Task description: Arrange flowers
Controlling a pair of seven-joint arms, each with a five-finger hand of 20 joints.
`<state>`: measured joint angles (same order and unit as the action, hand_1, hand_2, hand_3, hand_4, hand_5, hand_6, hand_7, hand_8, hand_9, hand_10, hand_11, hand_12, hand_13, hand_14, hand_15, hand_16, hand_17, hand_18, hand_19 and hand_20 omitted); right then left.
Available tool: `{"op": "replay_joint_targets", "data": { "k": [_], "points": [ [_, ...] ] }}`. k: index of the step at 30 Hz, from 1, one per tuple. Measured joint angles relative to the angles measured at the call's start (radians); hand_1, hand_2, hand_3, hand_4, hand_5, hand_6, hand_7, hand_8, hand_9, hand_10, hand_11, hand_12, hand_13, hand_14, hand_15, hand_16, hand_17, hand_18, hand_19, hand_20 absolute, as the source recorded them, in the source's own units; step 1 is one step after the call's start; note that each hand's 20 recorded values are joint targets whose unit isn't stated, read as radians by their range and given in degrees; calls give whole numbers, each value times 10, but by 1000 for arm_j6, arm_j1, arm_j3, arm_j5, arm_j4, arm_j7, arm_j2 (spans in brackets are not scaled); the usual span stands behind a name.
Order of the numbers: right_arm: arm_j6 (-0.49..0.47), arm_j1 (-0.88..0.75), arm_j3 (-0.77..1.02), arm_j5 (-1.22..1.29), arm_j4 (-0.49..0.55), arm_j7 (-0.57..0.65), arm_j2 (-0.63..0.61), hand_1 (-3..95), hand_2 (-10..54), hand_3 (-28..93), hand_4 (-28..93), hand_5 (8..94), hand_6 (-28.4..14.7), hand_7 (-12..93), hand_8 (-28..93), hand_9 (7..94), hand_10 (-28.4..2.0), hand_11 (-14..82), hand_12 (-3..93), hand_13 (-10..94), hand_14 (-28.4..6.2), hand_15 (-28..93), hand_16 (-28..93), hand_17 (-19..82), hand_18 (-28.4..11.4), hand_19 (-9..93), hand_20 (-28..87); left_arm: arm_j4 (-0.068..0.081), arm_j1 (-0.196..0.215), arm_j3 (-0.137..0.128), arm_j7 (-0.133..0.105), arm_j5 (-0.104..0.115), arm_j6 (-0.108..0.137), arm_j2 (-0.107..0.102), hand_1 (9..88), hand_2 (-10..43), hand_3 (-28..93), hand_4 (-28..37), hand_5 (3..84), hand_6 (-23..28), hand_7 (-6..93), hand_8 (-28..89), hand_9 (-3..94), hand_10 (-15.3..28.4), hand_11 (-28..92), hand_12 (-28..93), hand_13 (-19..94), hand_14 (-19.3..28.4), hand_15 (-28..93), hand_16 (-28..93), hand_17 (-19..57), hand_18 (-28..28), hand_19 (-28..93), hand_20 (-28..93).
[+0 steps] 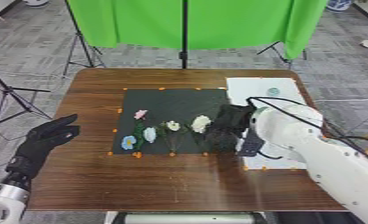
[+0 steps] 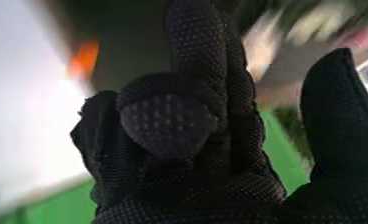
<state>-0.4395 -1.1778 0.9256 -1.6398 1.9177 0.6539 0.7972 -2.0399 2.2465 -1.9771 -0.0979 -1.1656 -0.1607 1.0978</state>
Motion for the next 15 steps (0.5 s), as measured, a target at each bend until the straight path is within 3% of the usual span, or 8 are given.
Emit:
{"op": "replay_joint_targets", "data": {
  "k": [6,15],
  "points": [
    [311,111,-120,-329,-97,0,-60,300,-19,592,-117,586,-37,113,-60,673,-188,160,234,840,-70,573,343,563,-172,932,549,-1,2,0,0,0,0,1,352,-80,653,-85,425,43,83,-59,451,137,145,105,371,180,130,-8,47,155,122,156],
    [323,290,-215,-436,-397,32,-34,297,-59,622,-125,532,-32,111,-61,610,-190,144,235,805,-81,601,326,546,-178,932,541,-3,3,0,0,0,1,1,353,-81,654,-85,424,42,83,-59,451,137,144,105,371,180,129,-8,47,155,123,156]
  ]
}}
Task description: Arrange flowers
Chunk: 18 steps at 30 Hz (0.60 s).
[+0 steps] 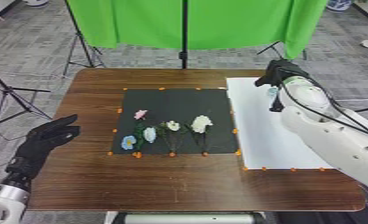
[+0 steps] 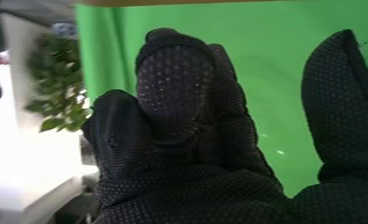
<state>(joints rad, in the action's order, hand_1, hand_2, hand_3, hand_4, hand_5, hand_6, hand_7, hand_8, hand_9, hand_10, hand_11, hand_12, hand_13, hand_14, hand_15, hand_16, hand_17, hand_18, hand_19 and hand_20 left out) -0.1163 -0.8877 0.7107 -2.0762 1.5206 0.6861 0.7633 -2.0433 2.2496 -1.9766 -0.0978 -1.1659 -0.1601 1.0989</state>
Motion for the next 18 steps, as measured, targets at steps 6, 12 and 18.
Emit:
{"op": "replay_joint_targets", "data": {
  "k": [6,12,18],
  "points": [
    [10,28,-16,-4,-133,12,32,309,-78,635,-128,512,-22,115,-66,613,-186,150,233,806,-77,606,320,545,-178,932,535,0,-1,2,0,0,0,0,353,-80,653,-86,425,42,83,-59,451,138,144,106,370,180,128,-8,47,155,122,156],
    [49,30,-41,16,-221,10,55,323,-91,653,-134,503,-16,122,-71,616,-183,153,226,816,-66,611,313,547,-175,932,530,1,-2,5,-1,0,0,2,353,-80,653,-85,424,42,83,-59,451,138,144,105,371,180,130,-8,47,155,122,156],
    [125,37,-66,36,-292,0,81,332,-95,663,-140,498,-13,130,-74,620,-179,158,225,822,-61,610,313,549,-171,932,524,4,-11,16,-1,0,-1,2,355,-79,651,-86,425,43,83,-59,451,138,144,105,371,179,129,-9,47,155,122,156]
  ]
}}
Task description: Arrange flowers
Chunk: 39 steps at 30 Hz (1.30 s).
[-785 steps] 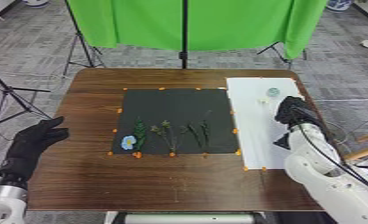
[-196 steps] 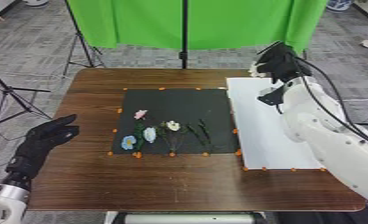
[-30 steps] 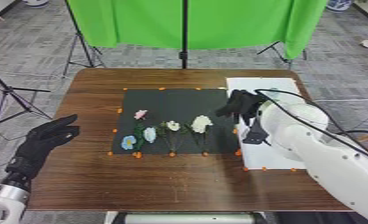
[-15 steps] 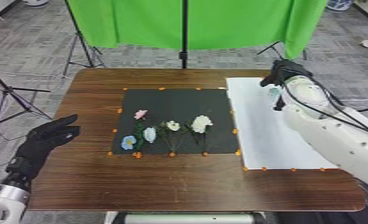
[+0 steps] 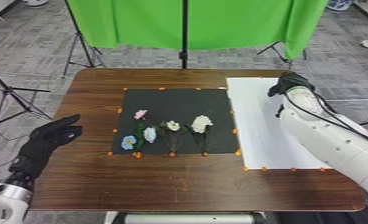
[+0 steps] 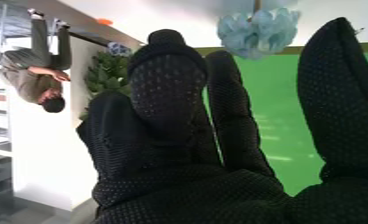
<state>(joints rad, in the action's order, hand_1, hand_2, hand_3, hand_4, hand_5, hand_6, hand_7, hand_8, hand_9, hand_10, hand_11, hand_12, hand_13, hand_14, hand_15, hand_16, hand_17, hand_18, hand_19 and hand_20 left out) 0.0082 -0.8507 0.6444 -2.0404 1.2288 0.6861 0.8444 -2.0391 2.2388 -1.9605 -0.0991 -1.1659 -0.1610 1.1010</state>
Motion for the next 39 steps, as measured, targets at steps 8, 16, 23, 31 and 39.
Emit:
{"op": "replay_joint_targets", "data": {
  "k": [8,16,23,31,39],
  "points": [
    [16,1,-1,23,-11,-8,15,351,-95,666,-146,500,-12,133,-75,620,-174,158,220,828,-53,610,312,550,-169,932,520,2,-5,3,0,0,-1,0,355,-78,651,-83,424,42,83,-58,451,138,144,105,371,180,129,-8,47,155,121,156],
    [35,1,-23,31,-30,-24,34,430,-95,679,-163,546,14,172,-95,644,-155,177,218,837,-44,615,312,555,-164,932,515,8,-12,9,-1,0,-2,0,355,-78,650,-85,425,42,83,-59,451,138,144,105,371,180,129,-9,47,154,121,156],
    [157,1,-68,24,-40,-34,40,623,-95,592,-190,741,9,235,42,826,-86,83,380,880,-19,632,327,596,-150,932,543,11,-17,11,-2,0,-3,0,356,-78,652,-85,425,41,84,-59,451,138,145,105,370,180,129,-8,47,154,120,156],
    [268,-73,-14,60,61,-48,18,635,-95,594,-186,778,3,231,60,863,-89,84,397,892,-17,632,328,608,-148,932,548,11,-16,10,-3,0,-3,0,356,-76,650,-85,425,43,84,-59,451,137,144,105,371,180,130,-8,46,155,120,156],
    [266,-255,189,277,427,-59,-79,636,-95,593,-181,779,0,223,71,863,-94,81,400,895,-15,630,330,612,-148,932,551,8,-7,-2,-3,0,-3,0,356,-77,651,-85,426,44,83,-59,451,137,144,105,370,180,131,-8,46,155,121,156]
  ]
}}
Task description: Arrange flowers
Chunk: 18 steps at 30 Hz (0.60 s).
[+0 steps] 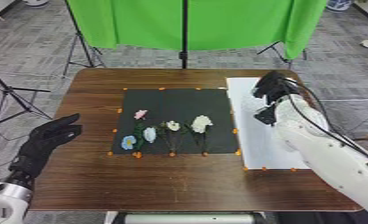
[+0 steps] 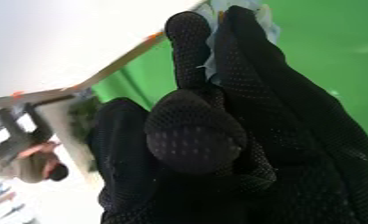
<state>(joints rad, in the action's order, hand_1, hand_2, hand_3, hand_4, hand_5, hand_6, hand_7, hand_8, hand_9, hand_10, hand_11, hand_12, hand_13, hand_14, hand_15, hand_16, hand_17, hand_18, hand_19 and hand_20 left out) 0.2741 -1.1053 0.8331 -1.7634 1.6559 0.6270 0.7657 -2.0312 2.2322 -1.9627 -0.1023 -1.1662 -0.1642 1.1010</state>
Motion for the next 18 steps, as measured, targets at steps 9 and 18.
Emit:
{"op": "replay_joint_targets", "data": {
  "k": [9,18],
  "points": [
    [-4,-177,64,-212,225,-43,14,627,-95,585,-179,776,-1,225,82,858,-93,80,402,895,-15,629,334,612,-148,932,553,1,-3,1,2,0,-2,-3,353,-79,656,-86,424,44,85,-60,449,138,147,105,365,183,134,-6,43,155,125,156],
    [-32,-276,43,-208,239,-53,93,621,-95,585,-175,773,-1,225,81,855,-92,80,401,893,-15,629,336,612,-148,932,554,1,-9,2,2,-1,-6,-4,349,-75,654,-87,425,44,83,-59,449,137,144,104,367,182,130,-7,48,149,121,154]
  ]
}}
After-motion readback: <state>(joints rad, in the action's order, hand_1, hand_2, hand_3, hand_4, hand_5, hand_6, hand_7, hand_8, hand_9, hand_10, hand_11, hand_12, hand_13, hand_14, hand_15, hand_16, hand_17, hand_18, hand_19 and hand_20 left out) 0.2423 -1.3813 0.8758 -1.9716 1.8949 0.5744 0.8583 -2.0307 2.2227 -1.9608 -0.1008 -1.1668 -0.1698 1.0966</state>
